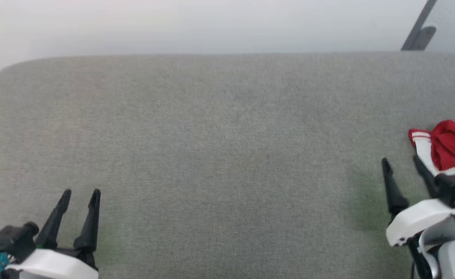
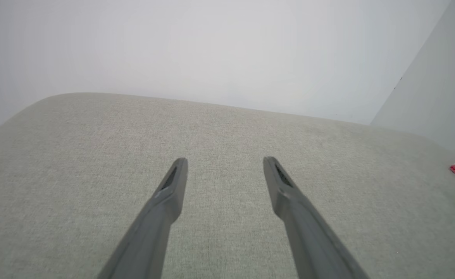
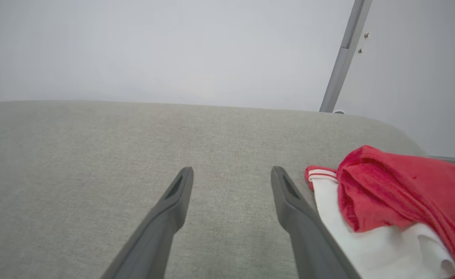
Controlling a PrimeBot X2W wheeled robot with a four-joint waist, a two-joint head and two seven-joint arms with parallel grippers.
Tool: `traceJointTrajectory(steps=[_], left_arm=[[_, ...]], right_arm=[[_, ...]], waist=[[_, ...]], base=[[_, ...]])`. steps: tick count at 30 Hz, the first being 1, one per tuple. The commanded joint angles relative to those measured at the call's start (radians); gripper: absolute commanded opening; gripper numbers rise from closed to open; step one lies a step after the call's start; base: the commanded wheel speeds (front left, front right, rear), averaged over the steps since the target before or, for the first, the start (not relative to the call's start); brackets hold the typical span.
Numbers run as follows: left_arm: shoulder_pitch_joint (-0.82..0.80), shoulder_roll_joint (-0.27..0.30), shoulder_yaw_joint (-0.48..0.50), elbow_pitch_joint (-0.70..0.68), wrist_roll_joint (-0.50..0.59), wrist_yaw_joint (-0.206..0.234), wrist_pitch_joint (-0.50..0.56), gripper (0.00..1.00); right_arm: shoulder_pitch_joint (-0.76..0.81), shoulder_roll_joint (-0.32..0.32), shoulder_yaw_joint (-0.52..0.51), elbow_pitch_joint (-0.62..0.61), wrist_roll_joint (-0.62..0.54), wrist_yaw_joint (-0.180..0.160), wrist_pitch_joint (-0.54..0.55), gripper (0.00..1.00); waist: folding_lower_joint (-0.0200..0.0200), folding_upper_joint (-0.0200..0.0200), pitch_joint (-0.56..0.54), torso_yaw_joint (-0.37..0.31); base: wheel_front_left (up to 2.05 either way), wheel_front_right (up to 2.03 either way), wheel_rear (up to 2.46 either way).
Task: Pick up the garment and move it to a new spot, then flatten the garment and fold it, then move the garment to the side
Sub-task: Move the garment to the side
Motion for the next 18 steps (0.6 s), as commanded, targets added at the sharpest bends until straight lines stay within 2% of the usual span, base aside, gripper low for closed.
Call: traceJointTrajectory(steps=[1, 9, 18], left_arm=[[0.026, -0.006, 0.014, -0.009, 0.018, 0.002, -0.005, 1.0], [0.102, -0.048, 0.061, -0.052, 0.054, 0.002, -0.005, 1.0], [0.177, -0.084, 0.096, -0.138, 0.117, 0.002, -0.005, 1.0]], right_arm=[[0.017, 0.01, 0.013, -0.006, 0.012, -0.003, -0.021, 1.0], [0.092, 0.032, 0.004, -0.063, 0.039, -0.003, -0.052, 1.0], [0.208, 0.069, -0.052, -0.198, 0.043, -0.003, -0.051, 1.0]], waist=[[0.0, -0.0001, -0.032, 0.022], [0.0, -0.0001, -0.07, 0.046], [0.0, -0.0001, -0.084, 0.06]], base=[[0.0, 0.0, 0.0], [0.0, 0.0, 0.0], [0.0, 0.0, 0.0]])
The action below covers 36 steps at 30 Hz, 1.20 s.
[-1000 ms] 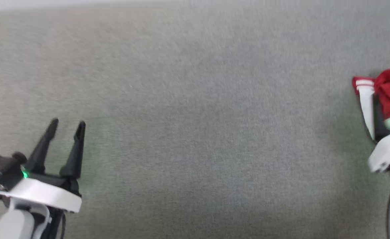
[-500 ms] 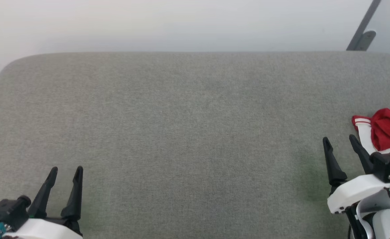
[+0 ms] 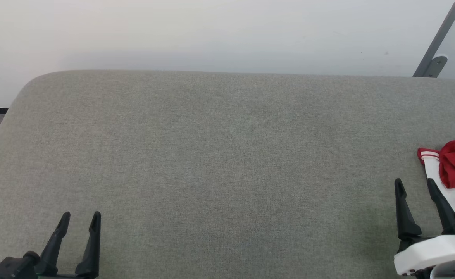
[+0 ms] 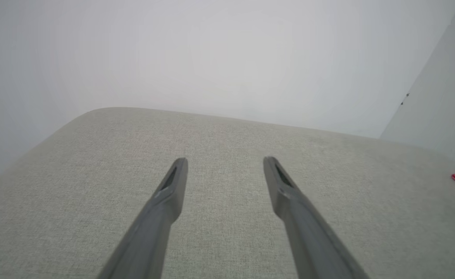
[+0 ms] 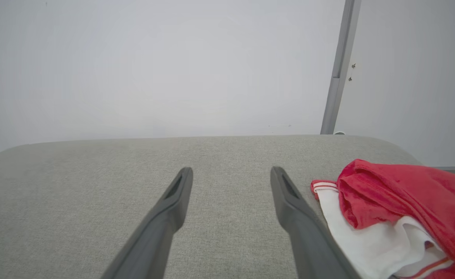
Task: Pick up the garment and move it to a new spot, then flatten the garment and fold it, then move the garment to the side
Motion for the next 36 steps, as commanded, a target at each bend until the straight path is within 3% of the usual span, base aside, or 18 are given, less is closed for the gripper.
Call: traceJointTrajectory(steps=[1, 22, 23, 29, 36], left_arm=[[0.008, 0.002, 0.004, -0.007, 0.005, 0.002, -0.005, 1.0], [-0.01, 0.002, 0.025, -0.022, -0.016, 0.002, -0.005, 1.0], [0.001, -0.001, 0.022, -0.021, -0.017, 0.0, 0.0, 0.0], [0.003, -0.032, 0.01, 0.017, -0.034, 0.0, 0.006, 0.0], [-0.023, -0.05, 0.018, 0.033, -0.146, 0.001, 0.037, 0.0]], right_arm=[[0.013, 0.007, -0.001, -0.015, -0.003, -0.002, 0.002, 1.0], [0.025, 0.048, -0.002, -0.094, -0.018, -0.002, 0.024, 1.0], [0.03, 0.047, -0.001, -0.089, -0.019, 0.0, 0.023, 0.0], [0.035, 0.056, 0.0, -0.044, 0.0, 0.0, 0.026, 0.0], [0.017, 0.057, 0.001, -0.021, 0.135, 0.0, 0.046, 0.0]], waist=[[0.0, -0.0001, 0.002, 0.0], [0.0, -0.0001, 0.034, -0.015], [0.0, -0.0001, 0.033, -0.015], [0.0, -0.0001, 0.035, -0.016], [0.0, -0.0001, 0.031, -0.02]], base=[[0.0, 0.0, 0.0], [0.0, 0.0, 0.0], [0.0, 0.0, 0.0], [0.0, 0.0, 0.0], [0.0, 0.0, 0.0]])
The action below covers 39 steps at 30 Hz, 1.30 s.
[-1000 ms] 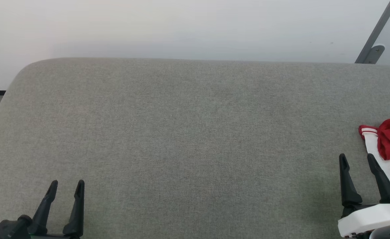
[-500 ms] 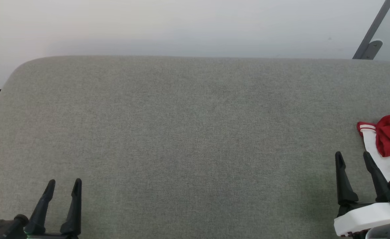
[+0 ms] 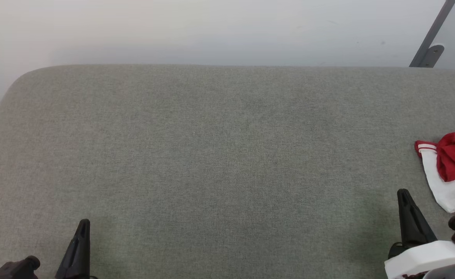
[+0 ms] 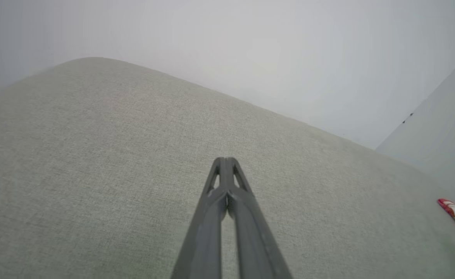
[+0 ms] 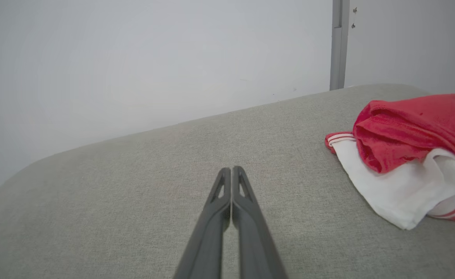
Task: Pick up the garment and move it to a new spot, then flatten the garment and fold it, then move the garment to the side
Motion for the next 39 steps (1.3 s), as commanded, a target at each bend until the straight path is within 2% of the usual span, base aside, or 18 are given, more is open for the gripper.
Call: traceJointTrajectory(steps=[1, 20, 39], left_arm=[[-0.027, 0.005, 0.01, -0.008, -0.037, 0.001, 0.008, 0.0], [-0.094, -0.04, 0.032, 0.038, -0.293, 0.001, 0.081, 0.0], [-0.14, -0.078, 0.052, 0.068, -0.488, 0.001, 0.141, 0.0]], right_arm=[[-0.022, -0.002, 0.0, -0.006, 0.045, 0.0, 0.005, 0.0], [-0.064, 0.002, 0.005, 0.044, 0.356, -0.001, 0.048, 0.0], [-0.097, 0.004, 0.008, 0.084, 0.597, -0.001, 0.082, 0.0]], waist=[[0.0, -0.0001, -0.001, -0.001], [0.0, -0.0001, -0.012, -0.013], [0.0, -0.0001, -0.023, -0.024]], base=[[0.0, 0.0, 0.0], [0.0, 0.0, 0.0], [0.0, 0.0, 0.0]])
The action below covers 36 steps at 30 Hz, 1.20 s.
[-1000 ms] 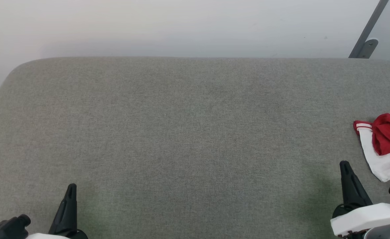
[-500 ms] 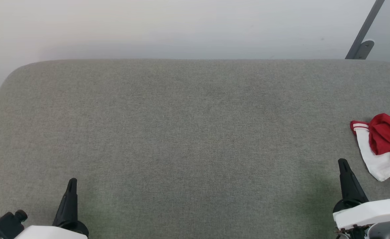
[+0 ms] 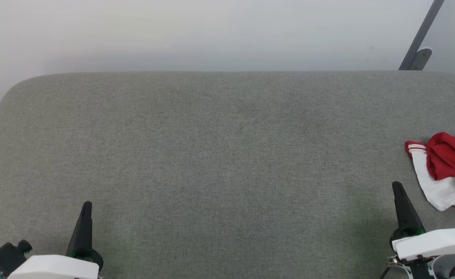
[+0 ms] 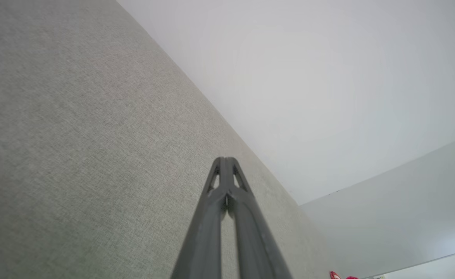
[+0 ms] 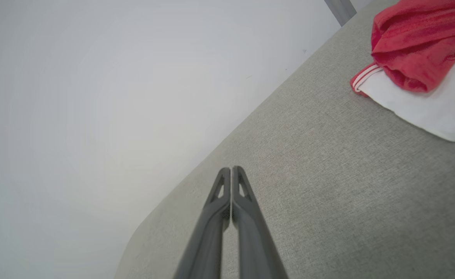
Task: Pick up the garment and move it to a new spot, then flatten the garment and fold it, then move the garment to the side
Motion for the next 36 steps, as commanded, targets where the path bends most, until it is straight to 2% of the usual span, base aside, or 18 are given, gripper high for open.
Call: traceJointTrajectory(steps=[1, 36], left_arm=[[-0.02, 0.002, 0.009, -0.004, -0.026, 0.001, 0.007, 0.0], [-0.094, -0.063, 0.048, 0.045, -0.315, 0.001, 0.105, 0.0]], right_arm=[[-0.022, 0.001, 0.002, -0.006, 0.024, -0.001, 0.004, 0.0], [-0.072, 0.005, 0.007, 0.056, 0.392, -0.001, 0.057, 0.0]], waist=[[0.0, -0.0001, 0.0, 0.0], [0.0, -0.0001, -0.021, -0.023]], base=[[0.0, 0.0, 0.0], [0.0, 0.0, 0.0]])
